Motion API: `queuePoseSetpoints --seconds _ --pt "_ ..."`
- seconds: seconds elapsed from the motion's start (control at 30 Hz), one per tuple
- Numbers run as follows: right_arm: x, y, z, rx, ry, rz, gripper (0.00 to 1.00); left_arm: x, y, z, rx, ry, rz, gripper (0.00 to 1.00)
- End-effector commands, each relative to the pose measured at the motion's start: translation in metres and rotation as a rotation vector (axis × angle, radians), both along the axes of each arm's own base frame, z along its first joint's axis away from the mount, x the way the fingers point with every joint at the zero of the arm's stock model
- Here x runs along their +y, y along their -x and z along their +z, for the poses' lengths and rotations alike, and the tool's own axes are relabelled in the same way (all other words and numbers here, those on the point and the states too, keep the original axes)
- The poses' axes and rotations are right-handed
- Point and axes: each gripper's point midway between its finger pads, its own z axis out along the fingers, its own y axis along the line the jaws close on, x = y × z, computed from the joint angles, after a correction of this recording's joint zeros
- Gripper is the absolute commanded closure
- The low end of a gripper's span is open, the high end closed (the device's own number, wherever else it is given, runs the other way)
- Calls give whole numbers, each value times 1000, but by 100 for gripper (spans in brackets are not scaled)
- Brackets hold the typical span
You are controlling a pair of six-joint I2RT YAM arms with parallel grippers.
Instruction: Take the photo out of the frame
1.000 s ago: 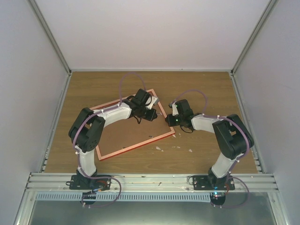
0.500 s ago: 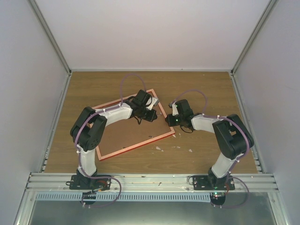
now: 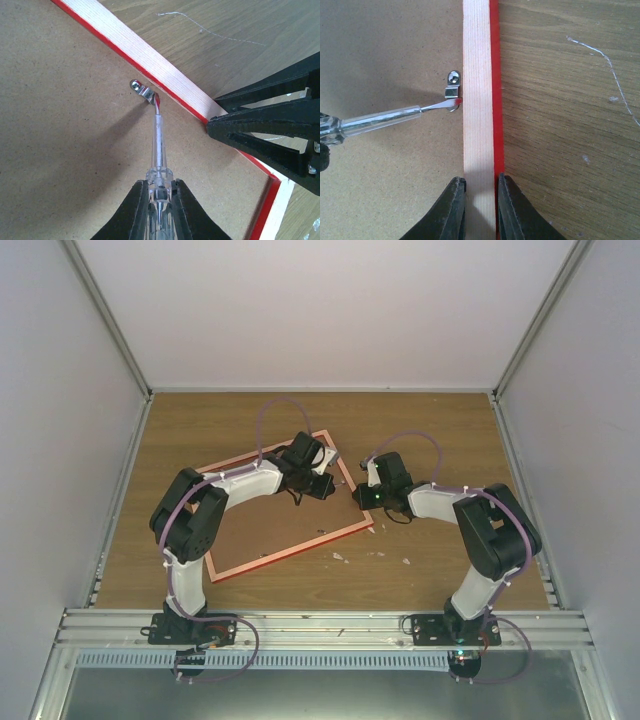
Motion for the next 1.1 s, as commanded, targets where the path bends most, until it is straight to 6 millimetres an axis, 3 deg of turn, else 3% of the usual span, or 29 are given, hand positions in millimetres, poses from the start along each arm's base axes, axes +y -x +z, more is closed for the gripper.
queuePoseSetpoints --seconds 0.0,0.6,0.83,1.07 --pt "-4 42 -40 174 55 40 89 7 -2 7 -26 -8 32 100" --pt "-6 41 -39 171 64 29 89 18 0 17 -44 -20 59 100" --pt "-11 38 -39 167 73 -1 89 20 6 44 -106 36 63 100" --pt "-28 30 -34 152 89 -93 99 40 13 67 -158 75 123 100"
